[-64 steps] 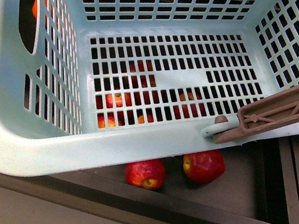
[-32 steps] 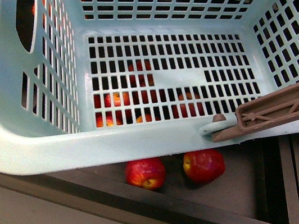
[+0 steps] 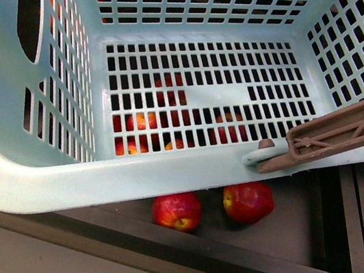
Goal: Pick mango and avocado into basket
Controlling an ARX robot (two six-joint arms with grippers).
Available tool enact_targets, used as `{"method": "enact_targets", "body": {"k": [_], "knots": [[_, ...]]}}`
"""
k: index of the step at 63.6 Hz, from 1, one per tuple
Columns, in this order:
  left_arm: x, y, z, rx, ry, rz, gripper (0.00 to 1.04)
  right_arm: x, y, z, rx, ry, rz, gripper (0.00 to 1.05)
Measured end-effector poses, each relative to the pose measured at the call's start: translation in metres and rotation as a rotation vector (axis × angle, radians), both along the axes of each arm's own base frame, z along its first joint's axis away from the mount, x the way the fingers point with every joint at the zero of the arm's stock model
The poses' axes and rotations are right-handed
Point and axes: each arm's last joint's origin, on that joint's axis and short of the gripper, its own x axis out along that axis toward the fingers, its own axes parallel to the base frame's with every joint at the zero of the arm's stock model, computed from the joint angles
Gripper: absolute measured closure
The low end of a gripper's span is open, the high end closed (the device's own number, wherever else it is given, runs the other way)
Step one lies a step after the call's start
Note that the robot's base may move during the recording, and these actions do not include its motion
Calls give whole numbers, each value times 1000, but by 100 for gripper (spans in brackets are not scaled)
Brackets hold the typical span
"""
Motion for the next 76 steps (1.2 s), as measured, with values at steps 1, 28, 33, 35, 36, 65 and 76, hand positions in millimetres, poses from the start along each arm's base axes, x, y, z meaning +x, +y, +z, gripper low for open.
{"method": "enact_targets", "body": {"k": [1, 28, 33, 35, 36, 65, 76], "knots": [[0, 0, 0, 0, 0, 0, 90, 0, 0, -1, 1, 1, 0, 9], [0, 0, 0, 0, 0, -1, 90, 7, 0, -16, 12, 19, 9, 9], [0, 0, 0, 0, 0, 0, 90, 8, 0, -19, 14, 22, 11, 9], [0, 0, 0, 0, 0, 0, 90, 9, 0, -21, 15, 25, 12, 9], [0, 0, 0, 0, 0, 0, 90, 9, 0, -21, 15, 25, 12, 9], [0, 0, 0, 0, 0, 0, 90, 20, -3, -36, 16, 39, 22, 9], [0, 0, 0, 0, 0, -1, 90, 24, -5, -41, 16, 42, 27, 9]]}}
